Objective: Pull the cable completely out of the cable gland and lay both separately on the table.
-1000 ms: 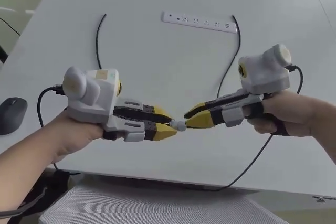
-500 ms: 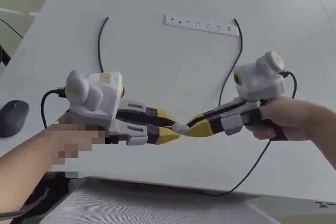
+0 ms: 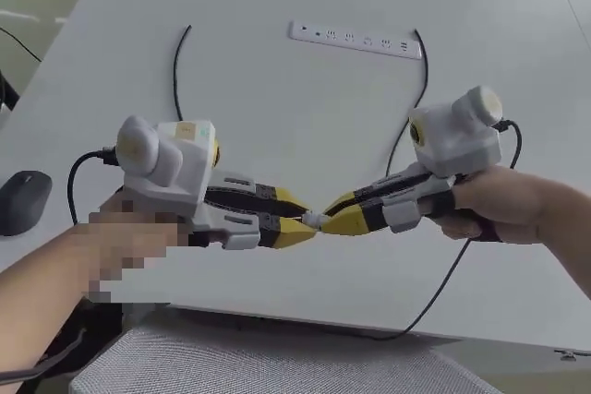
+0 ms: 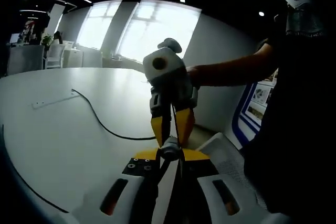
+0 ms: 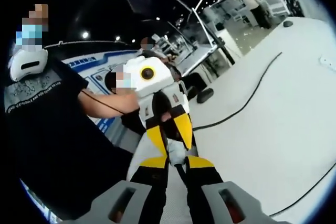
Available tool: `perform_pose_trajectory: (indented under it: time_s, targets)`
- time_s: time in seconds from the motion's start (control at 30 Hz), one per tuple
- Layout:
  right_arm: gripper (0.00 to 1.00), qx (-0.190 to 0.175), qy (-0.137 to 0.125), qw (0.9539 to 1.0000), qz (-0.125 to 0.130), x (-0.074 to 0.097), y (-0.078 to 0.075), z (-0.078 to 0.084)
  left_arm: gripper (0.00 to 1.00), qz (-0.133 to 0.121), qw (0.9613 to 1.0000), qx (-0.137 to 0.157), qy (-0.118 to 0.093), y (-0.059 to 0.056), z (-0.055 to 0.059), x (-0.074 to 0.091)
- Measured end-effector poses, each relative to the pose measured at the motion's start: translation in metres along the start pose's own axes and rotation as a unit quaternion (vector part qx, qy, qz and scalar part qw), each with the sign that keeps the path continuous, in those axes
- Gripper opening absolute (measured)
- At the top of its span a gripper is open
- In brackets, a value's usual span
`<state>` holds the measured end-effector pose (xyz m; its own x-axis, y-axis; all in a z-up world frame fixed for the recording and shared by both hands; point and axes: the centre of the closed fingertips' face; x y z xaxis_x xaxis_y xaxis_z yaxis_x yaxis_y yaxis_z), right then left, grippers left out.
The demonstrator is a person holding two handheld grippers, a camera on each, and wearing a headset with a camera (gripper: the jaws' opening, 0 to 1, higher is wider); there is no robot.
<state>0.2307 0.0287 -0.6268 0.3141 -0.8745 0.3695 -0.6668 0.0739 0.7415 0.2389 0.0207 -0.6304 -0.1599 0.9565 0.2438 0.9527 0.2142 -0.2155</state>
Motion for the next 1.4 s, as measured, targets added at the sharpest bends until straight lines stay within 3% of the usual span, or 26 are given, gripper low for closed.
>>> perform_pose_trajectory:
  time_s: [0.1, 0.17, 0.23, 0.33, 0.37, 0.5, 0.6, 0.87, 1.0, 1.4]
  targets:
    - [0.07, 0.065, 0.005, 0.9972, 0.035, 0.000, 0.003, 0.000, 0.15, 0.000, 1.0000, 0.004, -0.003, -0.001, -0.001, 0.001]
    - [0.07, 0.102, 0.006, 0.9931, 0.059, 0.000, 0.004, 0.001, 0.15, 0.001, 1.0000, 0.004, -0.004, -0.001, -0.001, 0.001]
    - [0.07, 0.146, 0.010, 0.9855, 0.086, -0.001, 0.004, 0.003, 0.15, 0.003, 1.0000, 0.005, -0.003, -0.002, -0.001, 0.000]
    - [0.07, 0.210, 0.024, 0.9702, 0.119, -0.001, 0.006, 0.007, 0.15, 0.009, 0.9999, 0.007, -0.001, -0.005, 0.000, 0.000]
    - [0.07, 0.238, 0.032, 0.9613, 0.136, -0.002, 0.006, 0.008, 0.15, 0.010, 0.9999, 0.008, -0.001, -0.006, 0.000, -0.001]
    - [0.07, 0.300, 0.059, 0.9370, 0.169, -0.003, 0.000, 0.014, 0.15, 0.014, 0.9998, 0.016, 0.003, -0.009, 0.003, -0.002]
    - [0.07, 0.309, 0.070, 0.9322, 0.174, -0.004, -0.001, 0.017, 0.15, 0.017, 0.9996, 0.019, 0.008, -0.010, 0.005, -0.003]
    - [0.08, 0.302, 0.061, 0.9341, 0.181, -0.003, -0.004, 0.010, 0.15, 0.010, 0.9997, 0.023, 0.002, -0.007, 0.003, -0.001]
    - [0.08, 0.288, 0.059, 0.9386, 0.181, -0.003, -0.004, 0.009, 0.15, 0.011, 0.9997, 0.021, 0.002, -0.006, 0.002, -0.001]
    - [0.13, 0.260, 0.036, 0.9456, 0.192, 0.002, 0.000, 0.003, 0.15, 0.014, 0.9997, 0.018, 0.002, -0.007, 0.003, -0.002]
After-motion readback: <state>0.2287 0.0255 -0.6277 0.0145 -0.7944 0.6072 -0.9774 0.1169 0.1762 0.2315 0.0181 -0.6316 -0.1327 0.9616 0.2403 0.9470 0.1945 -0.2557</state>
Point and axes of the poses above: the centre of the closed fingertips' face, and the gripper's own axes: x roughly backward along the fingers, y roughly to its left, z roughly out of its underside, and after that the axes turned 10 degrees about -x, right-handed
